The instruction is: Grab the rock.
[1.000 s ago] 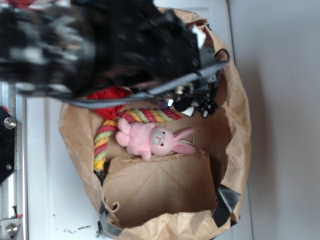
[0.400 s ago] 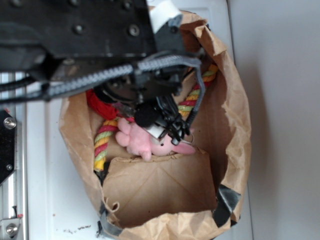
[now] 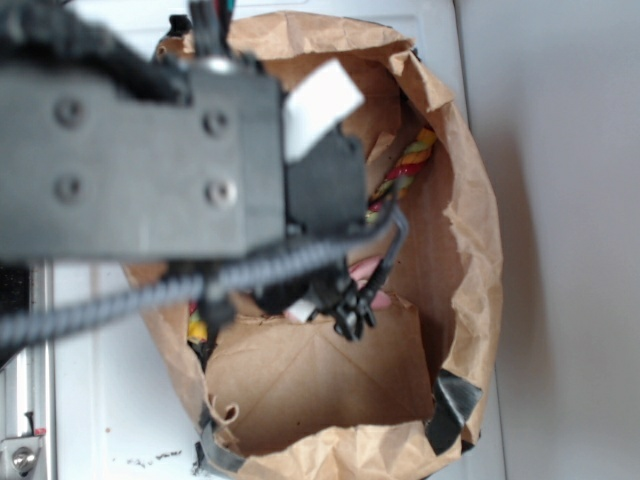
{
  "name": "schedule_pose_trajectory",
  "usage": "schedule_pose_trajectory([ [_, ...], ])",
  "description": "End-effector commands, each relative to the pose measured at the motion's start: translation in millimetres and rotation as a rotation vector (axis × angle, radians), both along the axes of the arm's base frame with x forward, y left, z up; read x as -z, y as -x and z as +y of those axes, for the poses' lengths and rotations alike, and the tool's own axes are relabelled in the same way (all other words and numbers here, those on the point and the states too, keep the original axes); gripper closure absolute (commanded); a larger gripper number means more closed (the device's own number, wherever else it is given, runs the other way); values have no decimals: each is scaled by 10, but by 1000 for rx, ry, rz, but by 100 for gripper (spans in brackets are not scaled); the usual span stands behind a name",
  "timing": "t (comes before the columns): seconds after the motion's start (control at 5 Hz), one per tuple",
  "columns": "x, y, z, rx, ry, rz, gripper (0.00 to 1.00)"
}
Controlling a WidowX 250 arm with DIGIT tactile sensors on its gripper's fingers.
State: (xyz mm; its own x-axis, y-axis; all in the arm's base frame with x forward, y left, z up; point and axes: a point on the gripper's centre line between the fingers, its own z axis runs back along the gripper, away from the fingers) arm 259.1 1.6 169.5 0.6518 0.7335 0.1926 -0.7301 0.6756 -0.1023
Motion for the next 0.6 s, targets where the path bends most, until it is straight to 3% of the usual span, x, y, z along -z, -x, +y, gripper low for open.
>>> schedule_pose_trajectory([
  [0.0, -332, -50, -57, -218, -51, -112, 100],
  [0.2, -345, -81, -2, -221, -14, -161, 100],
  [0.4, -325, -89, 19, -216, -19, -155, 100],
])
